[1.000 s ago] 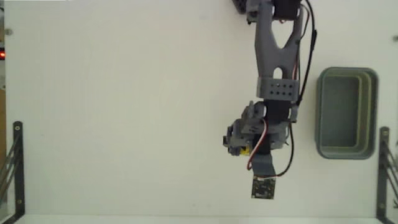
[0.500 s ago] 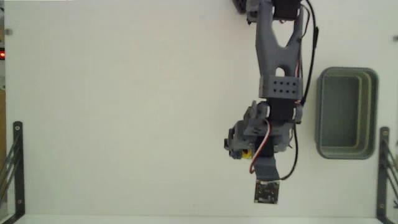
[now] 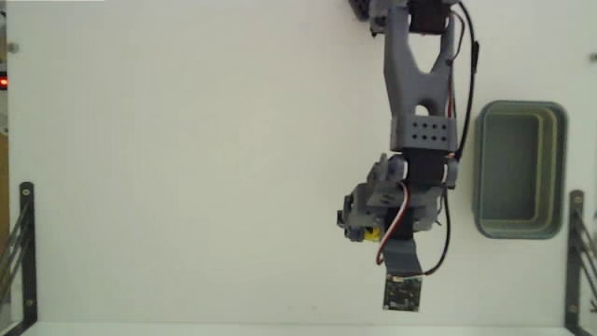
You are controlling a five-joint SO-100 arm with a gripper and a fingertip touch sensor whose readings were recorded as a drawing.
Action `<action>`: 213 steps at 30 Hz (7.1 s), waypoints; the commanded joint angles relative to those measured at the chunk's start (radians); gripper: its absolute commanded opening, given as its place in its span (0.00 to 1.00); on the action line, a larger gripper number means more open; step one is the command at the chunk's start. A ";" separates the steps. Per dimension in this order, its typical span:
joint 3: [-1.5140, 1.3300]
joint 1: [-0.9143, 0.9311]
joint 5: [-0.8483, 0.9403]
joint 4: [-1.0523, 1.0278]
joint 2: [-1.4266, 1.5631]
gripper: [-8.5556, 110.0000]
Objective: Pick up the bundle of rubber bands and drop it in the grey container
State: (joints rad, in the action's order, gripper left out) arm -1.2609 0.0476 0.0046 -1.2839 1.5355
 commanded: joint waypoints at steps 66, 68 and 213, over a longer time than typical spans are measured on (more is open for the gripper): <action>0.101 -0.601 -0.005 -0.124 0.081 0.46; 0.103 -0.620 -0.005 -0.128 0.083 0.46; -0.071 -0.561 -0.005 -0.143 0.273 1.00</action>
State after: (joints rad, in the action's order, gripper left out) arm -1.3177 -0.5216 0.0031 -1.4097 1.7104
